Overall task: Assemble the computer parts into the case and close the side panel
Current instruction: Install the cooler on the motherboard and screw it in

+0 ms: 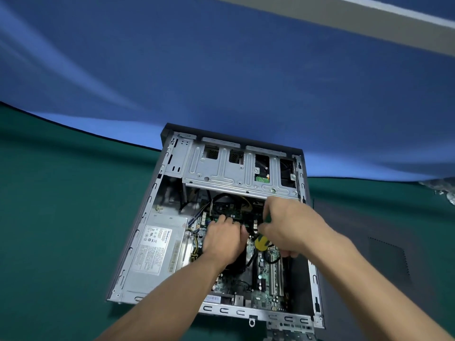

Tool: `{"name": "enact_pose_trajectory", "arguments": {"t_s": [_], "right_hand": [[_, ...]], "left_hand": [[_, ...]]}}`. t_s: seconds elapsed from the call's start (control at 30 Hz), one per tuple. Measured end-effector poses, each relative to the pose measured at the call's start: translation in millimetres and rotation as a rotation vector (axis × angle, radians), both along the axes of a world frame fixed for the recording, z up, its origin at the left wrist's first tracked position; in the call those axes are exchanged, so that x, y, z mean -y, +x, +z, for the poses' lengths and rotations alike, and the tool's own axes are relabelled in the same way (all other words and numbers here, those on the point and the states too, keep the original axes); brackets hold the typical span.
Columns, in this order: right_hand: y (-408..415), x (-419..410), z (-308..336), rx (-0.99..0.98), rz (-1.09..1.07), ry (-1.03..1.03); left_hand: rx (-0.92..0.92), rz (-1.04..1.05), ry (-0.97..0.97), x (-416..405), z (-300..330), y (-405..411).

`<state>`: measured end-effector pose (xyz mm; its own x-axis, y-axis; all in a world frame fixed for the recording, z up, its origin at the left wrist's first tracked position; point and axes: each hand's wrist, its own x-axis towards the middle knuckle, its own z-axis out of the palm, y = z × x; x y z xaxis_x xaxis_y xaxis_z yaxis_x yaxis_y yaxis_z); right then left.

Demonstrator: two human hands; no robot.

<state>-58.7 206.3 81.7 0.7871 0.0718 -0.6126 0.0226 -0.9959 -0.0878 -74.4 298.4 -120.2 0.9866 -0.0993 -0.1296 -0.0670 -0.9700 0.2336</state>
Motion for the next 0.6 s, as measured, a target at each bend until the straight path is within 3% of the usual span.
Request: {"name": "enact_pose_trajectory", "arguments": {"t_s": [0.1,0.27,0.33,0.43,0.6], "right_hand": [[0.4,1.6,-1.6,0.113,0.0,-0.112],[0.1,12.2,-0.2,-0.06,0.01,0.026],[-3.8,12.3,-6.0,0.081,-0.017,0.036],[-6.7,11.9,-8.7,0.275,-0.02,-0.12],[-5.7,24.3,-6.7,0.03,-0.046,0.075]], "left_hand": [[0.0,0.013,0.002,1.0,-2.1,1.1],[-0.003,0.021,-0.026,1.2,-4.6,1.3],[-0.001,0.023,-0.026,1.2,-5.1,0.8],[-0.003,0.026,-0.025,1.4,-5.6,1.2],[0.019,0.023,-0.021,1.7,-5.1,0.5]]}}
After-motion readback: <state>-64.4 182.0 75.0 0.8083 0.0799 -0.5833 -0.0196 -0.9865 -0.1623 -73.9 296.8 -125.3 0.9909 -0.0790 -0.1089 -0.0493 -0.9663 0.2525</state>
